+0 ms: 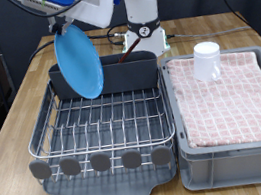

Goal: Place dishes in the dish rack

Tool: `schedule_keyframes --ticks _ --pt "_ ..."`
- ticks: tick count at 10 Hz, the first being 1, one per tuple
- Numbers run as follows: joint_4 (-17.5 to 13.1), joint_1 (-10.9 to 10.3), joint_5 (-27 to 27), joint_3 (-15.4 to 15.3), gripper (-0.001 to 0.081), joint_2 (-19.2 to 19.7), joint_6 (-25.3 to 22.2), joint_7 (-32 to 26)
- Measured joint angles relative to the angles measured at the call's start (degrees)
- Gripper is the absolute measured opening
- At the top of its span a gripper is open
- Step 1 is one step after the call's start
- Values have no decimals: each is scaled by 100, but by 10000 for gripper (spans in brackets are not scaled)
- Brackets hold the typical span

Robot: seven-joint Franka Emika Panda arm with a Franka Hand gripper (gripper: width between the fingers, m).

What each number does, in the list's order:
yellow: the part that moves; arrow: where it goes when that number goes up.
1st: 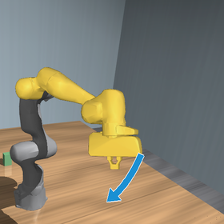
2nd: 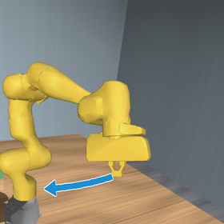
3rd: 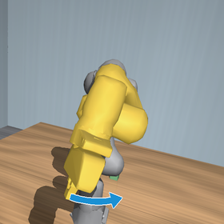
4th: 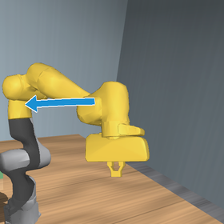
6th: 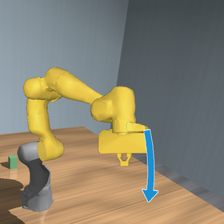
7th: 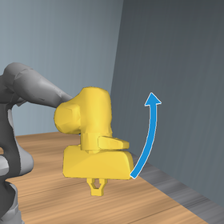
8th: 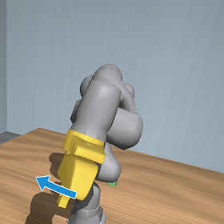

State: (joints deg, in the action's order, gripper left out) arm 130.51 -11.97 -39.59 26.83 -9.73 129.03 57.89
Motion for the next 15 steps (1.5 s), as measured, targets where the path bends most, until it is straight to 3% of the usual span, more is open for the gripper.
schedule_keyframes --ticks 2,7,15 --pt "-125 -5 -382 -27 17 46 30 -41" --pt "-393 -20 -663 -42 17 379 235 -463" --pt "-294 17 -1245 194 17 811 970 -890"
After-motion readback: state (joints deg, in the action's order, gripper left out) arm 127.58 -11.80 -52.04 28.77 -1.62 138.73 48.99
